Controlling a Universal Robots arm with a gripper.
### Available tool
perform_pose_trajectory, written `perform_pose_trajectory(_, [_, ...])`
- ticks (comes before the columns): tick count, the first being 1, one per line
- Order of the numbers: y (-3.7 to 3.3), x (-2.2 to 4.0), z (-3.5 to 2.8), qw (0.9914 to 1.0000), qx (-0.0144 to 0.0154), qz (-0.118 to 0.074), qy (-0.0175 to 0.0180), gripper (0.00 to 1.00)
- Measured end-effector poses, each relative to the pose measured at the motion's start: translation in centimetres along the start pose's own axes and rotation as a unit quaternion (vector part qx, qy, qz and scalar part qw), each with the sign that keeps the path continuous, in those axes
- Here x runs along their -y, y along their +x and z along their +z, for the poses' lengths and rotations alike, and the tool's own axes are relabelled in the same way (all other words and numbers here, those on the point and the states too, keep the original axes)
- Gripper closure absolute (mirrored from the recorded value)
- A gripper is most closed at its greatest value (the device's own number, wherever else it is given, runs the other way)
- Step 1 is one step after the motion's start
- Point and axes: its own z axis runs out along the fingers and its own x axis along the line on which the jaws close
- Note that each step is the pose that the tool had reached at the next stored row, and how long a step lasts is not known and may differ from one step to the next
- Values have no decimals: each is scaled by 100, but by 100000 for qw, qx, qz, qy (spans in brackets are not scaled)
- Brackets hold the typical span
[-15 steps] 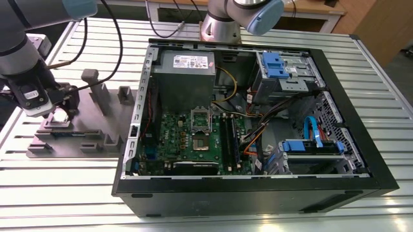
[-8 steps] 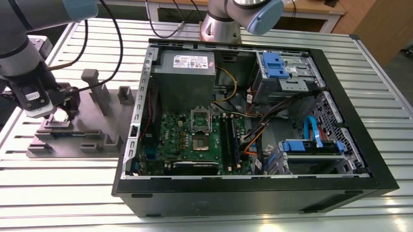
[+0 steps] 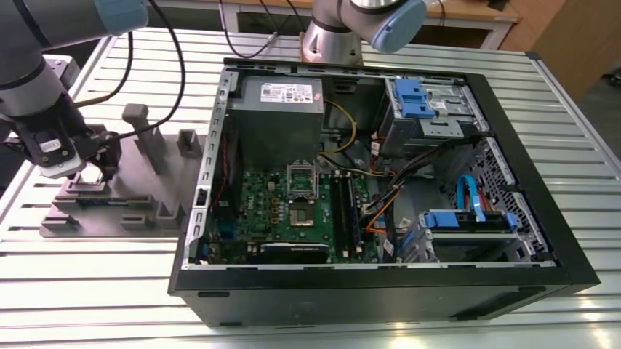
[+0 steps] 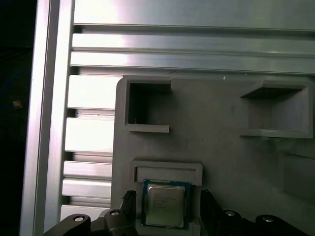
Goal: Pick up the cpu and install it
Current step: 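Pick up the cpu and move it towards the insertion slot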
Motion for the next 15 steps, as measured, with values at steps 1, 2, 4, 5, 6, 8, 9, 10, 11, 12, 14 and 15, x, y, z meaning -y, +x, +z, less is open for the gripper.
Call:
perform_pose_trajectory(1, [3, -2, 3, 100000, 8, 28, -4, 37])
perform_pose_trajectory(2, [5, -4, 5, 100000, 6, 54, -3, 37])
perform_pose_trajectory(4, [12, -9, 10, 100000, 10, 126, -6, 37])
perform_pose_trajectory(5, [16, -11, 12, 100000, 11, 178, -8, 37])
perform_pose_trajectory(6, [20, -13, 14, 100000, 12, 232, -9, 37])
perform_pose_trajectory(8, [26, -18, 19, 99999, 18, 339, -12, 37])
perform_pose_trajectory(9, [27, -22, 23, 99999, 21, 390, -13, 37])
perform_pose_trajectory(10, [29, -26, 26, 99999, 18, 445, -12, 37])
perform_pose_trajectory(11, [30, -30, 31, 99999, 29, 499, -19, 37])
perform_pose_trajectory(12, [32, -33, 35, 99998, 32, 558, -20, 37])
perform_pose_trajectory(14, [36, -35, 43, 99998, 37, 679, -25, 37])
perform_pose_trajectory(15, [38, -36, 47, 99997, 41, 749, -28, 37])
